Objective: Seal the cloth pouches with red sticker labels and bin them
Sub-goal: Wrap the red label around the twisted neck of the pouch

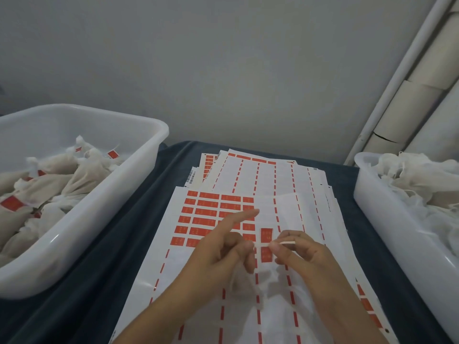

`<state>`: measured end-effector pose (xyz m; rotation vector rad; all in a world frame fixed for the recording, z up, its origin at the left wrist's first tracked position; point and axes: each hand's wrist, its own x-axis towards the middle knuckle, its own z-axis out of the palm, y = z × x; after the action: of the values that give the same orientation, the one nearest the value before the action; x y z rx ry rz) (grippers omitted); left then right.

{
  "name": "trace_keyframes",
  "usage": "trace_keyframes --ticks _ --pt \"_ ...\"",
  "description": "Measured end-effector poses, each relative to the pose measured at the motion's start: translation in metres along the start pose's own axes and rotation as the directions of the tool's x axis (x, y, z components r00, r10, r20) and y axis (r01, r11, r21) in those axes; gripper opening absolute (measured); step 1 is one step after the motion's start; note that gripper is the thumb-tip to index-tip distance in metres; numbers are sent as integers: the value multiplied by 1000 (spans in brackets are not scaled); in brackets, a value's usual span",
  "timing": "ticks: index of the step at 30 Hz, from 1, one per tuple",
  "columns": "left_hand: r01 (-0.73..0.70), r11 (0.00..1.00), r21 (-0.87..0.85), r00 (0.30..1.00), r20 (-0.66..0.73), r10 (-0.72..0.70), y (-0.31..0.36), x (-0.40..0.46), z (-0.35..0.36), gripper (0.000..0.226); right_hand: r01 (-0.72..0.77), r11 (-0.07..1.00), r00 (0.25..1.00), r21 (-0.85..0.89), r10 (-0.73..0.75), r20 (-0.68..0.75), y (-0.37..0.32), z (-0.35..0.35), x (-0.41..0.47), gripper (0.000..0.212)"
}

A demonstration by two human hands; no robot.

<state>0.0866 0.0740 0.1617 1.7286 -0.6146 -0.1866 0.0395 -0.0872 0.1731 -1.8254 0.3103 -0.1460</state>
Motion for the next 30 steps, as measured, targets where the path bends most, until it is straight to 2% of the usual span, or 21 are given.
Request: trace_keyframes --ticks 2,8,11,14,19,24,28,30 --pt "-4 1000 -19 1000 -5 4 0 -1 0 49 5 1000 1000 -13 -5 -11 1 1 1 20" --pt "-138 971 196 990 -6 142 8 -5 9 34 28 997 1000 -72 -28 10 4 3 1 8" --pt "-321 821 472 920 -52 389 7 -2 8 25 42 997 999 -69 -41 24 2 4 -1 11" --pt "-383 718 581 853 -75 516 2 -2 11 29 63 996 998 -70 -62 18 -2 4 -2 13" --pt "-359 768 531 872 -102 478 4 -2 9 31 128 989 992 -77 -129 -4 -6 2 -3 22" --pt "-353 738 576 874 -80 480 1 -2 9 27 216 963 975 -163 -221 -17 -4 -2 -4 17" --pt "-355 721 595 858 -101 504 -2 -1 9 24 338 890 925 -306 -374 -65 -3 0 -6 12" --pt "-354 728 587 852 -120 510 -3 -1 9 23 405 819 866 -407 -487 -118 -4 4 -8 6"
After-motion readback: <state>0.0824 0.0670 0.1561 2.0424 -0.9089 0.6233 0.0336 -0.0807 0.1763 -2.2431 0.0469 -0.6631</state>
